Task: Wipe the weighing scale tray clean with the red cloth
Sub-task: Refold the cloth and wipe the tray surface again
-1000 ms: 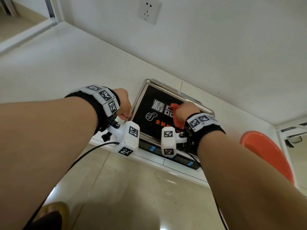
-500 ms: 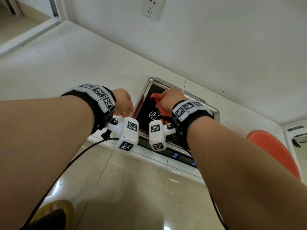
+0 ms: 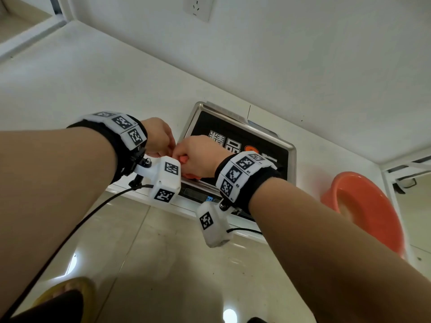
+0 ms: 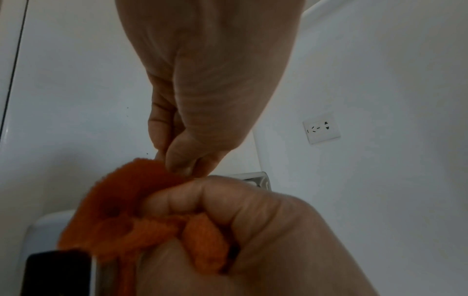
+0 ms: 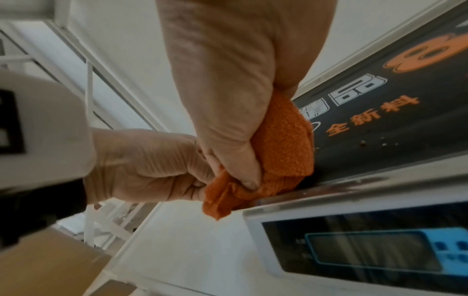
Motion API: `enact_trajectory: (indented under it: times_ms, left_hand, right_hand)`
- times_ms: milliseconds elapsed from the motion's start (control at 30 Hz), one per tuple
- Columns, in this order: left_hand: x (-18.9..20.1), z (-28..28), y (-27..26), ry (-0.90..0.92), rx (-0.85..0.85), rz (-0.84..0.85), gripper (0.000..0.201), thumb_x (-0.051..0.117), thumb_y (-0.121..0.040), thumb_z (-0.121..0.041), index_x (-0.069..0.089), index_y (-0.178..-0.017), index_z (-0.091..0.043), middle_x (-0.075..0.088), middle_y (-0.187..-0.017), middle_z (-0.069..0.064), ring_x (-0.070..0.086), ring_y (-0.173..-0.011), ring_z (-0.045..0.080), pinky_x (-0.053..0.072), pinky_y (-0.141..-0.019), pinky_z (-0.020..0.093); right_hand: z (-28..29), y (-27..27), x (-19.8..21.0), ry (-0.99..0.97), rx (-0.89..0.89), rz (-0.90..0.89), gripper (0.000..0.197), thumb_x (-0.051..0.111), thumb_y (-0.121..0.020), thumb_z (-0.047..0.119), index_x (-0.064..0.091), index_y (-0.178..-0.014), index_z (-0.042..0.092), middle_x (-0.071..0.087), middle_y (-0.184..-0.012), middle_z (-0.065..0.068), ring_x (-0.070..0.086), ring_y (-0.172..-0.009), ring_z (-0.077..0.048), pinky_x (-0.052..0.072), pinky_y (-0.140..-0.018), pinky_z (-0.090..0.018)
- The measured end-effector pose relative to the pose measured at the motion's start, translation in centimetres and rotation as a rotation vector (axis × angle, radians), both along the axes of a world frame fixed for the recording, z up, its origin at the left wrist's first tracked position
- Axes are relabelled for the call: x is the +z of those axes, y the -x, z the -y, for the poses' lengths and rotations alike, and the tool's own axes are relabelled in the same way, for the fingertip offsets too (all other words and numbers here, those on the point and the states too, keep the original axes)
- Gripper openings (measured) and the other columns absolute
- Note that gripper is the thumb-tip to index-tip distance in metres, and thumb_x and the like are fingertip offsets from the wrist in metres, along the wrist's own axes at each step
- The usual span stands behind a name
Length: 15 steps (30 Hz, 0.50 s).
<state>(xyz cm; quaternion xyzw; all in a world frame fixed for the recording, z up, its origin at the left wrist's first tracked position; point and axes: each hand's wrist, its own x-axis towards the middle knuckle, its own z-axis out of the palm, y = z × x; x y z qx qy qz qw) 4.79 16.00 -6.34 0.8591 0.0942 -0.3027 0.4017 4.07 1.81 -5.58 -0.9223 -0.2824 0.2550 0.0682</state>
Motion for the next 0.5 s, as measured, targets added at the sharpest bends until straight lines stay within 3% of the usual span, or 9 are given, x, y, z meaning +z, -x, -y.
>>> enact_trajectory:
  times_ms: [67,167,300,400,500]
  left_hand:
    - [0.1,0.2,-0.1,-0.017,-0.003,0.002,0.019,0.066,-0.078,0.009,0.066,-0.083,-0.009,0.059,-0.066,0.003,0.051,-0.056,0.012,0.037,-0.031,0.008]
    - [0.2,0.4,-0.1,-0.053,-0.007,0.014,0.018,0.068,-0.079,0.004,0.068,-0.094,-0.006,0.06,-0.068,0.003,0.051,-0.057,0.012,0.042,-0.04,0.017]
    - [0.4,0.6,-0.1,-0.075,0.002,0.031,0.018,0.068,-0.079,0.004,0.068,-0.096,0.0,0.059,-0.066,0.008,0.05,-0.053,0.015,0.041,-0.048,0.02]
    - [0.5,0.7,-0.2,-0.098,-0.019,0.031,0.022,0.068,-0.078,0.004,0.069,-0.1,0.004,0.063,-0.08,0.015,0.055,-0.065,0.022,0.049,-0.062,0.028]
    - [0.6,0.7,-0.1,-0.131,-0.034,0.038,0.025,0.068,-0.078,0.001,0.069,-0.103,0.004,0.069,-0.093,0.021,0.058,-0.076,0.025,0.055,-0.08,0.037]
  right_hand:
    - [0.4,0.2,0.1,0.002,0.068,0.014,0.041,0.054,-0.085,0.008,0.047,-0.057,0.037,0.051,-0.068,0.017,0.054,-0.078,-0.012,0.05,-0.075,-0.032]
    - [1.4,0.5,0.2,0.041,0.151,0.024,0.034,0.054,-0.085,0.005,0.051,-0.065,0.032,0.053,-0.075,0.015,0.055,-0.082,-0.012,0.042,-0.073,-0.027]
    - [3.7,1.0,0.4,0.076,0.169,-0.022,0.028,0.057,-0.084,0.002,0.062,-0.068,0.025,0.065,-0.082,0.01,0.064,-0.084,-0.01,0.052,-0.081,-0.028]
    - [5.3,1.5,0.4,0.064,0.213,-0.02,0.022,0.058,-0.083,0.001,0.069,-0.07,0.016,0.07,-0.077,0.006,0.067,-0.081,-0.012,0.053,-0.078,-0.029]
    - [6.5,2.5,0.0,0.152,0.33,0.108,0.018,0.059,-0.09,0.01,0.075,-0.095,0.018,0.069,-0.105,-0.005,0.063,-0.099,-0.025,0.052,-0.085,-0.044]
